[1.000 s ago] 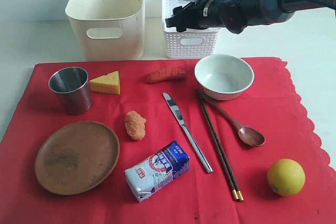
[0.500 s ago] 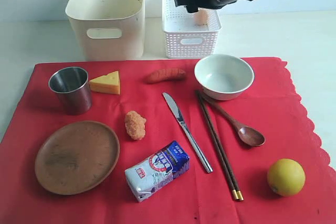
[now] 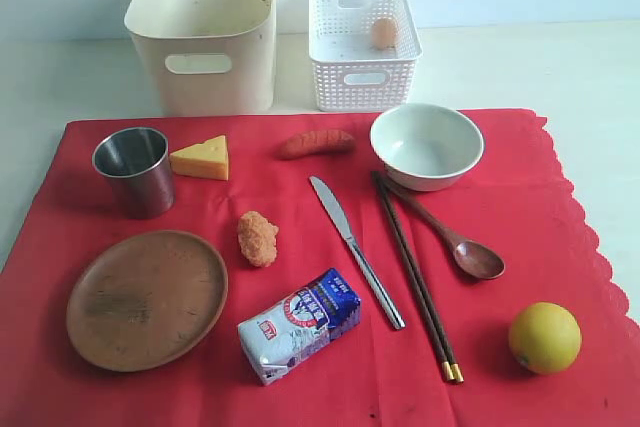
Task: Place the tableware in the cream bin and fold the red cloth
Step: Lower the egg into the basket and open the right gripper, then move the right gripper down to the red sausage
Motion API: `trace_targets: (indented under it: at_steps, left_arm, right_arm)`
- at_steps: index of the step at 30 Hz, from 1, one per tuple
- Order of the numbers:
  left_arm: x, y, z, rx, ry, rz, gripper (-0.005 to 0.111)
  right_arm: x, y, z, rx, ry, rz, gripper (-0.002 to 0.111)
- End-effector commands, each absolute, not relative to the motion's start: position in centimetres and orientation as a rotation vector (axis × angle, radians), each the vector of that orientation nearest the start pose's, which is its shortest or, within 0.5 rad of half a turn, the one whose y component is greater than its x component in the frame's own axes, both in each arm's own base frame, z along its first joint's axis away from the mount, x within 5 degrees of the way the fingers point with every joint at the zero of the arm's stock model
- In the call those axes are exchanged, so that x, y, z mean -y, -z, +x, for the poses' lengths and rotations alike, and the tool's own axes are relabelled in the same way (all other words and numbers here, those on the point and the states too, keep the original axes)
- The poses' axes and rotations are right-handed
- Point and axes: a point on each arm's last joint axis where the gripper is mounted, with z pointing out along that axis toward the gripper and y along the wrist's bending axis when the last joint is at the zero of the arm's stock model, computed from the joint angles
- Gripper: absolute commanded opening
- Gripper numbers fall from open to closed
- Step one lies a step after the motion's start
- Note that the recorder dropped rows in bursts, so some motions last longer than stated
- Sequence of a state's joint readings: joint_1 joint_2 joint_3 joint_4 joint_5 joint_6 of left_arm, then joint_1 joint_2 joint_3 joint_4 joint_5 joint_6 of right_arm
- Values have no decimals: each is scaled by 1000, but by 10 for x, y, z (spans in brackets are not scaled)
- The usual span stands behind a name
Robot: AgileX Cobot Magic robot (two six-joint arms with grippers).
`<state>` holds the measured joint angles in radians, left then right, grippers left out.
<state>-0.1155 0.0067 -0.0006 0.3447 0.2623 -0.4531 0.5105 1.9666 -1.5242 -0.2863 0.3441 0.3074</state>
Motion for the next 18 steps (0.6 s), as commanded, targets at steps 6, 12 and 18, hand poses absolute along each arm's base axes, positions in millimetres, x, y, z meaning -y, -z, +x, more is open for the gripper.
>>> trace_targets:
  at_steps: [6,12,18]
  left_arm:
    - [-2,-191,56,-1724,94,-62,2]
    - [-2,-191,56,-1724,94,-62,2]
    - [-2,-191,56,-1724,94,-62,2]
  right_arm:
    - [-207,-248,375,-2129,-305,-438,0]
    - [-196,-244,354,-2140,-330,-423,0]
    - [-183,-243,328,-2136,-341,-428,0]
